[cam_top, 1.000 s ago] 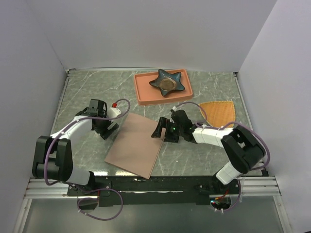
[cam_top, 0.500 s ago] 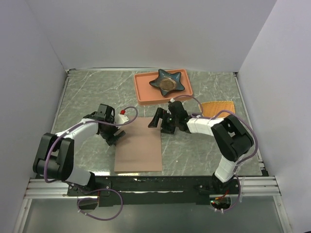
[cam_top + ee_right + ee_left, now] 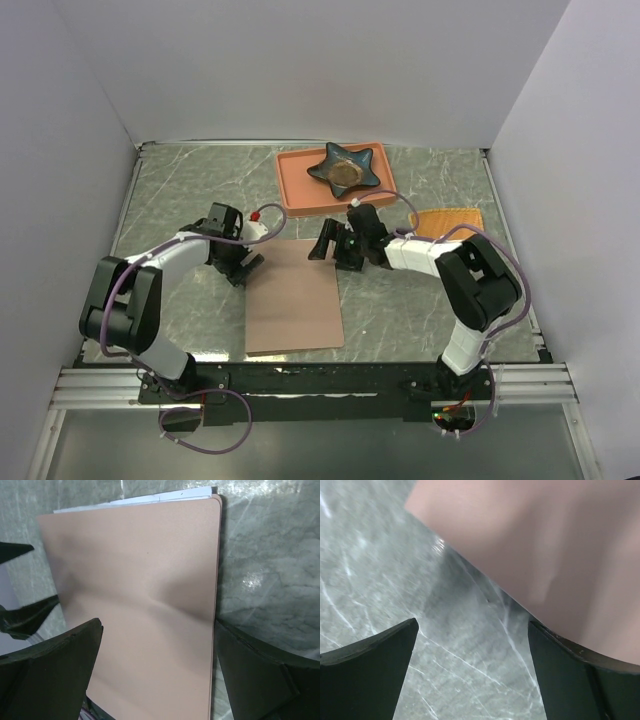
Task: Put the files into the folder
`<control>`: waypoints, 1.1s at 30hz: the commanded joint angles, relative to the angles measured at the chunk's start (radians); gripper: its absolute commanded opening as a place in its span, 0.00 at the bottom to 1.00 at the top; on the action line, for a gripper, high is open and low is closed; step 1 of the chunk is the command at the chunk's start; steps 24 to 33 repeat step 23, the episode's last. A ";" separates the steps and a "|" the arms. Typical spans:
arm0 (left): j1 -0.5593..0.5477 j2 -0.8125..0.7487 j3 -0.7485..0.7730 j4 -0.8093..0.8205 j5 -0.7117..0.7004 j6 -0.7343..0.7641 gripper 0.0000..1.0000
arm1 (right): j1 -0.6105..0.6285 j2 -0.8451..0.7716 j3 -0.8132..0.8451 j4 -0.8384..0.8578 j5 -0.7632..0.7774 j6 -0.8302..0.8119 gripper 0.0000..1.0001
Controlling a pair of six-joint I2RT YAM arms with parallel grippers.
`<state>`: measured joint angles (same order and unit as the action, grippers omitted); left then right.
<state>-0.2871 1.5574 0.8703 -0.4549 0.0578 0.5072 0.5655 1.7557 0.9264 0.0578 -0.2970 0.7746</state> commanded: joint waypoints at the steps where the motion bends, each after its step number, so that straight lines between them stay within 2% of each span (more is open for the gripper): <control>1: -0.006 -0.032 0.041 0.052 0.002 -0.058 0.99 | 0.008 -0.071 0.046 -0.153 0.058 -0.104 1.00; 5: 0.041 -0.131 0.085 -0.023 0.020 -0.088 0.96 | 0.028 -0.214 0.067 -0.252 0.163 -0.211 1.00; 10: 0.114 -0.292 0.170 -0.152 0.085 -0.159 0.96 | 0.089 -0.306 0.133 -0.418 0.245 -0.296 1.00; 15: 0.126 -0.426 0.230 -0.251 0.155 -0.210 0.96 | 0.161 -0.429 0.106 -0.440 0.265 -0.305 1.00; 19: 0.128 -0.543 0.182 -0.223 0.194 -0.251 0.96 | 0.214 -0.525 0.045 -0.447 0.308 -0.296 1.00; 23: 0.128 -0.582 0.139 -0.212 0.212 -0.286 0.96 | 0.249 -0.604 0.017 -0.487 0.366 -0.287 1.00; 33: 0.128 -0.582 0.139 -0.212 0.212 -0.286 0.96 | 0.249 -0.604 0.017 -0.487 0.366 -0.287 1.00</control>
